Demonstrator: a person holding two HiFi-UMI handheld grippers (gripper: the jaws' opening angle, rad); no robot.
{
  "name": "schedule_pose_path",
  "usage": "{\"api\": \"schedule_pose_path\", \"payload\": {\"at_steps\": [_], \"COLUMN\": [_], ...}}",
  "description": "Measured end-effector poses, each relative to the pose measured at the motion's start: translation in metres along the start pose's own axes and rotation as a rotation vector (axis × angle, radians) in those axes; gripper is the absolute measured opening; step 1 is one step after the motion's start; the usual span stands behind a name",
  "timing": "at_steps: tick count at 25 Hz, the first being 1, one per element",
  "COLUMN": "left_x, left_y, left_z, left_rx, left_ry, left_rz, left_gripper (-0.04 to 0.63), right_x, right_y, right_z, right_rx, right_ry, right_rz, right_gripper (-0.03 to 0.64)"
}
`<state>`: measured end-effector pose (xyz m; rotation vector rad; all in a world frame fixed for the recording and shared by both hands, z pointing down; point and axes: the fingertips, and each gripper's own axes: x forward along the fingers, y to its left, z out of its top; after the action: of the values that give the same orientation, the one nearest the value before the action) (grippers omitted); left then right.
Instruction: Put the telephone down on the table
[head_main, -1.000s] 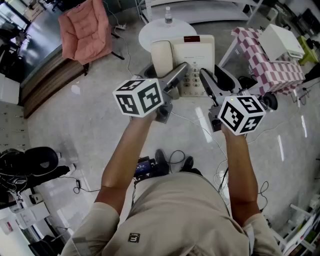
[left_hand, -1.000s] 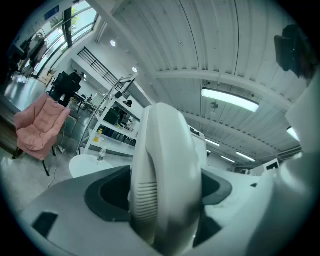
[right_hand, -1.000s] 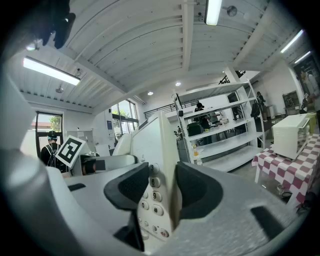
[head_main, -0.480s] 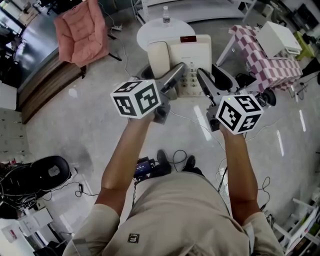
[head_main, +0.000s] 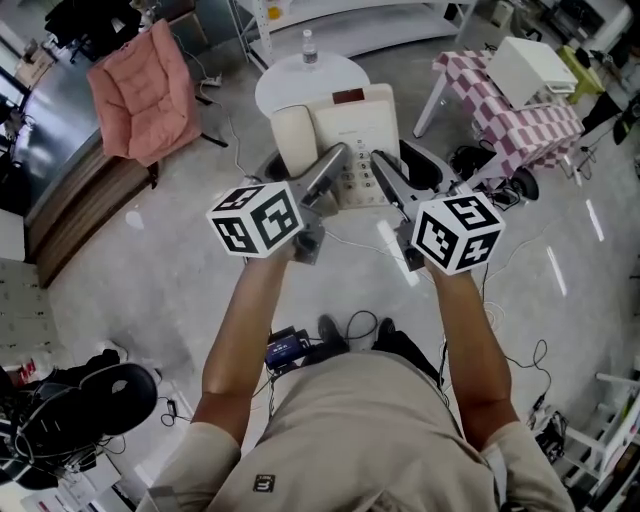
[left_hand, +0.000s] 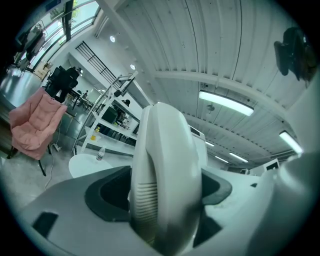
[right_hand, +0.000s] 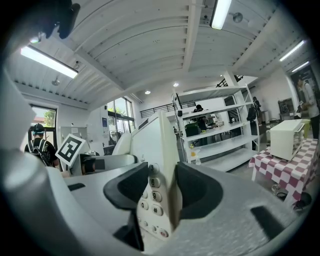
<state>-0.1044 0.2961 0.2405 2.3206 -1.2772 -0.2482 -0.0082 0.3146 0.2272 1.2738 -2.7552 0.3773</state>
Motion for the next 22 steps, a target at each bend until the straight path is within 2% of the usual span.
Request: {"api": "schedule_pose_path", "payload": {"at_steps": [10,22], "left_x": [0.011,0.071], "left_y": [0.005,0.008], "left_z": [0.0,0.004], "left_rx": [-0.004,0.014], "left_ry": [0.009,0.008], "left_rz": [0.002,0.097], "left_gripper": [0.377,0.377], "right_x": [0.007,0.034], "right_y": [-0.01,-0.072], "right_z": [0.0,0.01], "right_rx": [0.015,0.053], "right_ry": [0.004,0.009], "right_rz": [0.004,0.096], "right_gripper": [0.161,0.161]}}
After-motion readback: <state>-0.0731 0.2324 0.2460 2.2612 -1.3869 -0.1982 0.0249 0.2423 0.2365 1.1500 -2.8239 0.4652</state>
